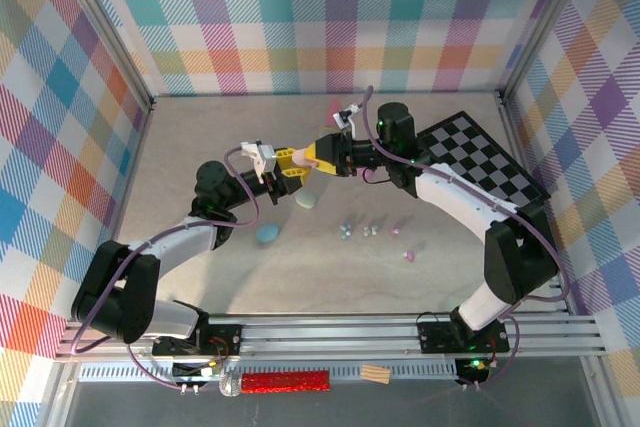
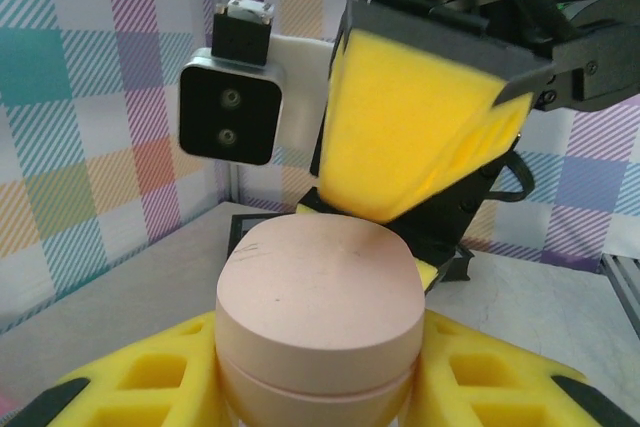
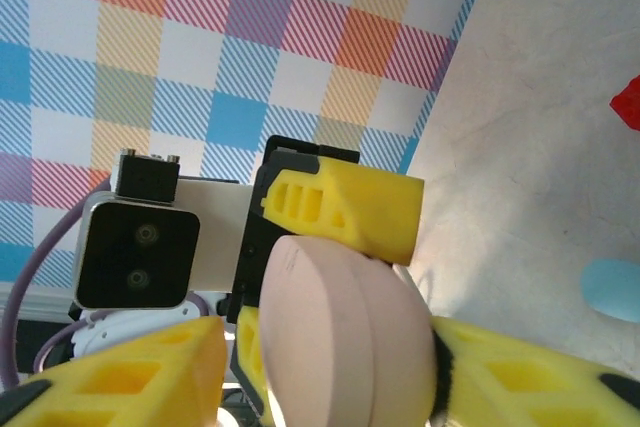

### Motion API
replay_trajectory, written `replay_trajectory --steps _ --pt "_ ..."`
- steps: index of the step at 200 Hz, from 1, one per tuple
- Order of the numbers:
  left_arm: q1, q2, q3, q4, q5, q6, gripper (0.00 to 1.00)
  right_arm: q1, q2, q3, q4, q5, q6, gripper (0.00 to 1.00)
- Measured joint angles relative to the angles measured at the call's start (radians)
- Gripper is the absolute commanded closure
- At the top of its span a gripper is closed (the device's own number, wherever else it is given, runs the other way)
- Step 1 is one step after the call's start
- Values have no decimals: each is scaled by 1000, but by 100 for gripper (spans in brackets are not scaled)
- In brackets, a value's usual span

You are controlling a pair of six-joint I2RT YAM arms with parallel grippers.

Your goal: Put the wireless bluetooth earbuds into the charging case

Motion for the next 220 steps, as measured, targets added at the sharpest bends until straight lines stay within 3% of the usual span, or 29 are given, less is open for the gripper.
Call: replay_trajectory --steps 29,63,86,144,220 --pt "-1 0 0 -10 2 14 55 -4 2 -16 21 0 27 69" --pt "-1 -3 0 -53 0 39 14 -11 0 -37 19 31 15 73" --pt "-1 -23 -6 -85 -10 43 0 -32 -10 -76 5 77 -2 73" --pt "-1 -151 -91 -238 -131 82 0 -91 36 -107 -79 256 -131 74" --pt "-1 -238 -131 -436 -264 149 0 -90 393 37 -140 417 -222 75"
